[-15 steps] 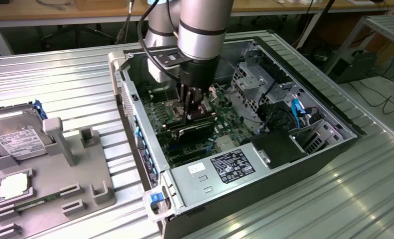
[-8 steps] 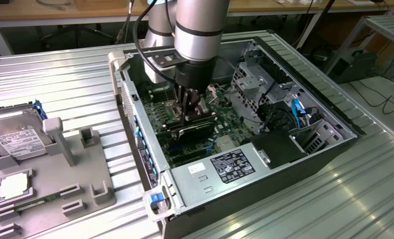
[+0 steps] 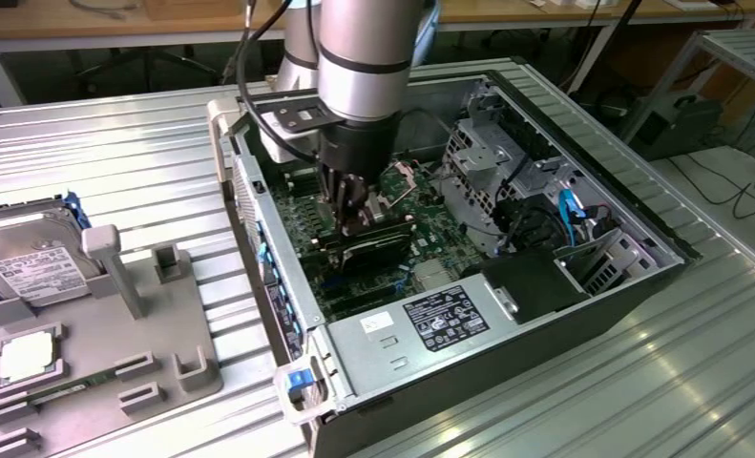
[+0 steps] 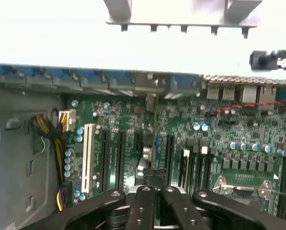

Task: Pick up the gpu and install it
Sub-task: 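Press down on the gpu until it lock into place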

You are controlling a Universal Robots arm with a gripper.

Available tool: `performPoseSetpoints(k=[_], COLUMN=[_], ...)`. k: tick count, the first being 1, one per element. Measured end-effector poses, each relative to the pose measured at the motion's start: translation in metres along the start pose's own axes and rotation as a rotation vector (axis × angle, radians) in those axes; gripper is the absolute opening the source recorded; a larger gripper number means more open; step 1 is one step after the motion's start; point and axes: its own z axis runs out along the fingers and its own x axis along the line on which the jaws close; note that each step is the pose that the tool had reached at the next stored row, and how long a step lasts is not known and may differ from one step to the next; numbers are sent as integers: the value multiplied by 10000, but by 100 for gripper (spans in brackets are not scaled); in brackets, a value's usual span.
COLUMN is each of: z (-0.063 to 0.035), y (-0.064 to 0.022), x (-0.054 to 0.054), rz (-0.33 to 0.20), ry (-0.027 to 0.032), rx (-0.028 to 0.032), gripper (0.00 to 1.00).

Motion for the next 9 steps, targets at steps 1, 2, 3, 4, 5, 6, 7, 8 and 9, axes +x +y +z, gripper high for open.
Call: performPoseSetpoints(k=[1,2,3,4,5,6,7,8,9], z=[9,20,39,57,71,85,101,122,131], y=[20,28,33,37,38,41,42,46,48], x=[-2,-4,-6,-9,-10,-10,-12,-14,-15], rz=[0,0,0,0,-2,-1,-1,-2,-1], ry=[-1,-2,0,3,10,18,14,16,13], rx=[1,1,2,0,-4,-9,-4,-6,-6], gripper=[11,11,11,11,11,11,11,11,11])
